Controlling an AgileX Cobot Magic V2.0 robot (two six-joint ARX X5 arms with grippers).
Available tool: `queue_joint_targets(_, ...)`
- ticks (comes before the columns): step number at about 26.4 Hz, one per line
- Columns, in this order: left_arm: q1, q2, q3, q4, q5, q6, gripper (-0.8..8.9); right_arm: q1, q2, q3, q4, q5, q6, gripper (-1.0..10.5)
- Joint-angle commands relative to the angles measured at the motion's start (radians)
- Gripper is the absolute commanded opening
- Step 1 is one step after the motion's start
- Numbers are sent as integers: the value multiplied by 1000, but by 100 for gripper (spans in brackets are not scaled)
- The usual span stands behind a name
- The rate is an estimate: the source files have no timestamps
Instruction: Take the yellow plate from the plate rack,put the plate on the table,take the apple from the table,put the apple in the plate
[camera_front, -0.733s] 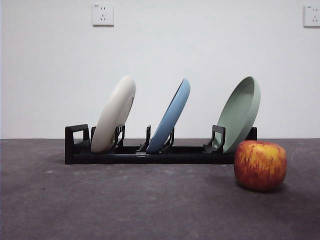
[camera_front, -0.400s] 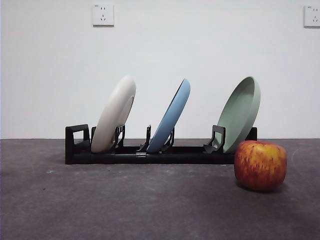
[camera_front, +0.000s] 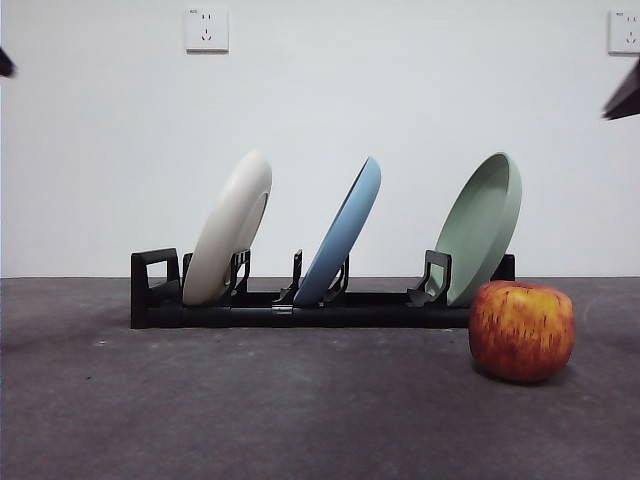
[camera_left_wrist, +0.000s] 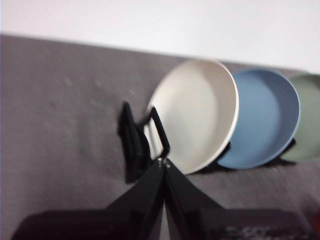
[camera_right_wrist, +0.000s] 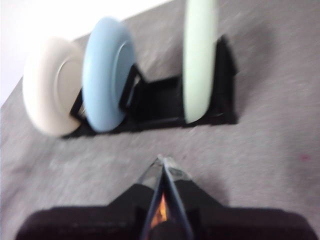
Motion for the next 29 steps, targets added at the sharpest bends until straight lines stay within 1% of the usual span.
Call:
queue_joint_targets(1, 2, 124, 79, -44, 59, -3, -3, 2, 82, 57, -18, -48, -48, 3)
queue_joint_targets(3, 1, 213, 148, -88, 114, -2, 3, 2, 134, 93, -31, -84, -54, 15)
queue_joint_targets(4, 0, 249, 175, -101, 139, -2, 22, 2, 151, 106, -34, -95, -55, 43)
queue_joint_targets(5, -3, 289, 208, -115, 165, -2, 89, 2, 169, 120, -37, -93, -55, 102)
queue_joint_targets(7, -15, 356, 267, -134, 195, -2, 254, 2, 197, 143, -44, -92, -55, 242)
queue_joint_targets(8, -26, 390, 300, -146, 208, -2, 308, 2, 209, 153, -46, -93, -55, 289)
queue_joint_targets(11, -74, 507, 428, -185, 242, -2, 315, 2, 226, 171, -44, -93, -55, 289)
queue_joint_targets(13, -122, 589, 526, -215, 240, -1, 315, 2, 226, 172, -43, -93, -55, 287)
queue_joint_targets(17, -201, 752, 712, -268, 219, 8, 315, 2, 226, 172, -44, -92, -55, 285)
queue_joint_targets(19, -229, 829, 785, -302, 176, 21, 315, 2, 226, 172, -44, -92, -55, 285)
queue_joint_targets(23, -261, 920, 820, -280, 122, 24, 313, 2, 226, 172, -44, -92, -55, 285)
queue_joint_targets(28, -276, 948, 820, -254, 102, 24, 308, 2, 226, 172, -44, -91, -55, 284)
queue_joint_targets(29, -279, 949, 820, -246, 104, 24, 274, 2, 226, 172, -44, -91, -55, 284)
